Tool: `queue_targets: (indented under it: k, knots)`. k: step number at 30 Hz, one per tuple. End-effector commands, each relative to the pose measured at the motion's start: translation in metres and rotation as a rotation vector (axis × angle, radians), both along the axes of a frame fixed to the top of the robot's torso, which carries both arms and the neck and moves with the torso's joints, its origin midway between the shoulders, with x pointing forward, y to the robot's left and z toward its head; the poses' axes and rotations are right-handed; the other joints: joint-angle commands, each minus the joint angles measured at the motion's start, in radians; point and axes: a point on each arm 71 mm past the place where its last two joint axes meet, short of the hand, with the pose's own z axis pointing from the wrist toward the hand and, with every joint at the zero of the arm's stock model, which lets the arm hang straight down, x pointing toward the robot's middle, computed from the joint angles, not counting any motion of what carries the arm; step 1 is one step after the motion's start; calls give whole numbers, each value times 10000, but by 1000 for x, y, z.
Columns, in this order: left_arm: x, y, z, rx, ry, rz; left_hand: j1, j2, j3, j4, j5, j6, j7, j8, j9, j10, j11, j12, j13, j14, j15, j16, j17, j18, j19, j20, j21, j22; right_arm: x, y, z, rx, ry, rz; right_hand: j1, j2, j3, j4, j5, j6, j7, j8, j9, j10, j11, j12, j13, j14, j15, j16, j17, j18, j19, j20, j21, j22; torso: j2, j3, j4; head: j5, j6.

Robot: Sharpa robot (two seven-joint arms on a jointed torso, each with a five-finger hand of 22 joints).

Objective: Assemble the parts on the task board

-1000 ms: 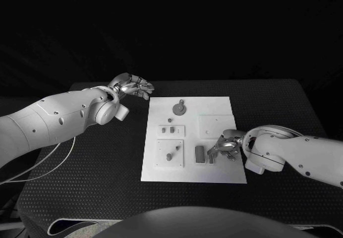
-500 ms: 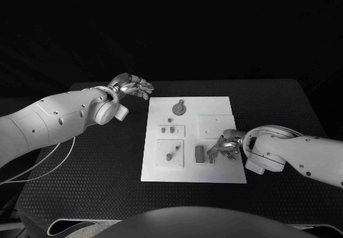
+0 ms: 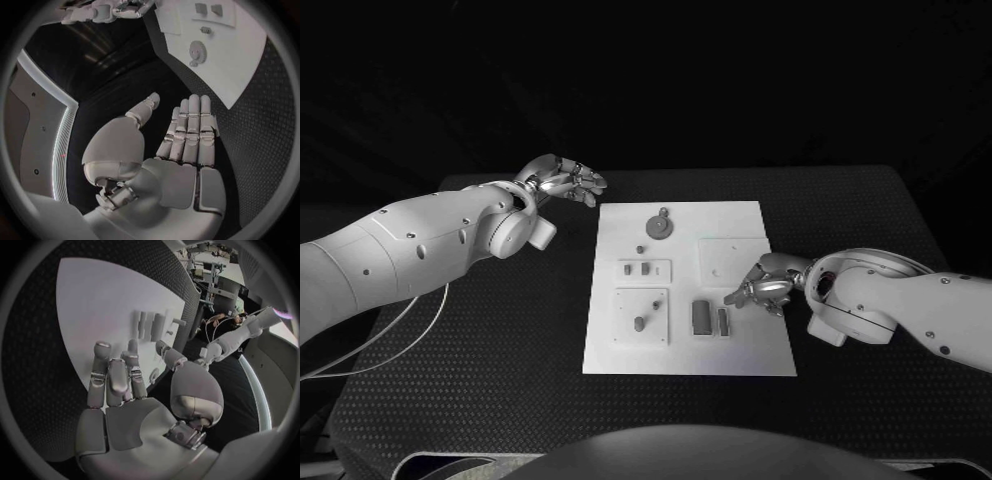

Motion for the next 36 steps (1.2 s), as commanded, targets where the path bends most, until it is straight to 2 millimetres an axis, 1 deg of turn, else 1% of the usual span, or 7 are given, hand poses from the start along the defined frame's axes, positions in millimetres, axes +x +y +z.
queue_targets:
  k: [1,9,16,21,24,35,36]
  knots:
    - [1,-1,3,-257,-252,69,-83,-24,-5,78,45,-30,76,32,-4,22,-30,38,11,63,29,-62,18,55,-40,18,37,-11,13,0,16,1756,-1342,373,66,-73,9,81,0,-153,74,-58,-16,-110,7,25,28,-146,39,-75,-139,131,-98,75,-35,195,-15,0,-15,-65,220]
    - [6,1,3,-720,-223,470,-55,33,16,75,44,187,-16,152,39,186,-102,107,53,138,3,-96,89,63,5,1,53,-6,74,-21,46,4496,-3166,-862,467,681,-225,-508,1,-850,321,-329,-91,-447,270,-1,54,-935,289,-716,-1047,108,-711,325,-258,185,-131,-29,-32,-169,1156]
    - [10,8,2,-981,-158,837,-48,101,33,62,38,350,-91,219,50,191,-101,70,40,96,17,-211,111,43,-38,9,24,-23,125,-33,52,5899,-3858,-2233,777,1328,-90,-988,2,-1316,711,-412,-147,-1904,649,-2349,-1907,-2835,739,-3163,-2290,-304,-2901,1117,-1906,-353,-373,-124,-84,-104,1788]
    - [14,10,4,-1232,-151,906,-115,154,26,61,17,293,-124,140,-12,-87,23,-38,-110,-337,160,-701,18,34,-266,118,-12,-61,144,-32,37,6620,-3841,-2891,820,1588,95,-1035,15,-1681,957,-458,-299,-2492,1368,-5448,-4944,-4409,2013,-6638,-4037,-817,-5152,1787,-3809,-1198,-617,-252,-122,-17,2054]
    - [17,11,4,-1458,-115,940,-207,146,2,73,-34,135,-161,26,-76,-430,65,-48,-310,-899,337,-1228,-136,68,-587,287,-33,-161,148,-28,34,7083,-3777,-3125,836,1716,61,-1022,9,-2073,899,-611,-495,-2719,1723,-6756,-6206,-5301,2734,-8324,-4857,-1171,-6394,2059,-4635,-1467,-682,-265,-118,10,2166]
    - [24,3,2,-1700,-48,824,-439,166,-12,136,-63,-153,-243,-132,-224,-1159,27,-18,-860,-1800,585,-2058,-503,-22,-1526,582,-27,-778,150,-23,29,7488,-3670,-3154,980,1823,-366,-661,12,-2585,972,-521,-1213,-2161,1837,-8585,-8806,-5526,3016,-10323,-6079,-1206,-6817,2331,-5744,-1879,-952,-226,-106,100,2401]
    - [23,5,0,-1292,-13,1036,-9979,586,-5000,2513,-610,-7823,-1978,-2817,-5412,-10951,-1428,-679,-3551,-9828,-787,-4560,-7237,-219,-9774,197,-665,-9636,150,-25,27,6976,-3736,-3393,-7425,2058,-6686,1412,-775,-10491,-876,-1623,-7690,-11462,173,-10443,-11526,-13035,1258,-14241,-11087,-2487,-11774,317,-7975,-5230,-878,-252,-114,71,2337]
